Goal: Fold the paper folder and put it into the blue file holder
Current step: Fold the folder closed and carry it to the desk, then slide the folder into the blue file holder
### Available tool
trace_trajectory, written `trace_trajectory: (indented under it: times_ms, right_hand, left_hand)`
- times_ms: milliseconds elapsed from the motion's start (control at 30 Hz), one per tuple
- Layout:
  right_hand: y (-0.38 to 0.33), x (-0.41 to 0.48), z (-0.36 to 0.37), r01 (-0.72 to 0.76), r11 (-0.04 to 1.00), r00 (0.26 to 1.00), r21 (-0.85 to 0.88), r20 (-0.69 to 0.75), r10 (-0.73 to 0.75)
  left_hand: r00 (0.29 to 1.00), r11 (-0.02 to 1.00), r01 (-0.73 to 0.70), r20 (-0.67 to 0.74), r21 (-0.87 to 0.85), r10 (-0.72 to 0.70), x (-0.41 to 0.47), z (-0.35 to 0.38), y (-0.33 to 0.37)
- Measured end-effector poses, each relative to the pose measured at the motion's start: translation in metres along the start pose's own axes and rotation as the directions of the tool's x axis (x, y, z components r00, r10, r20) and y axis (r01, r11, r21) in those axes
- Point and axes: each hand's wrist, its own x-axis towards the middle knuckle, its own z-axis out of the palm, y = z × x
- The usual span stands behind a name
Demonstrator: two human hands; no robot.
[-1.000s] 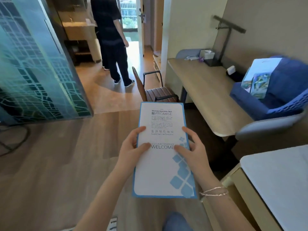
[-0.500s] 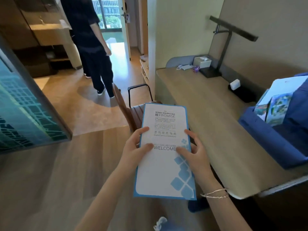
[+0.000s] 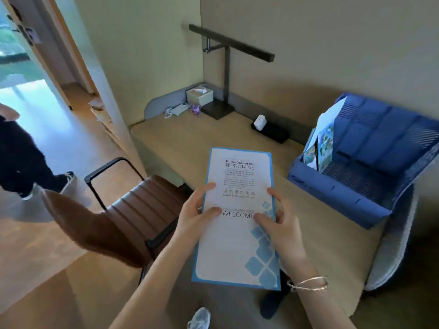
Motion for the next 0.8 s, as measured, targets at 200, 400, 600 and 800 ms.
trace_trajectory:
  times_ms: [200, 400, 600, 800]
  right_hand:
    - [-0.008, 0.030, 0.017, 0.045, 0.999, 0.965, 0.015, -0.258, -0.040]
    - [-0.023, 0.037, 0.004, 0.089, 0.996, 0.879, -0.032, -0.468, -0.093]
    - [-0.024, 0.027, -0.023, 0.067, 0.998, 0.792, -0.021, -0.607, -0.066]
    - [-0.010, 0.032, -0.061, 0.010, 1.000, 0.766, -0.001, -0.643, -0.009]
  left_hand:
    - [0.961, 0.992, -0.091, 0.268, 0.091, 0.063, 0.085, 0.004, 0.024]
    - [0.875, 0.988, -0.111, 0.482, 0.103, 0.048, 0.130, 0.037, 0.043]
    - [0.773, 0.994, -0.055, 0.635, 0.090, -0.015, 0.142, 0.086, 0.033]
    - [0.716, 0.990, -0.053, 0.696, 0.129, -0.052, 0.154, 0.134, 0.011]
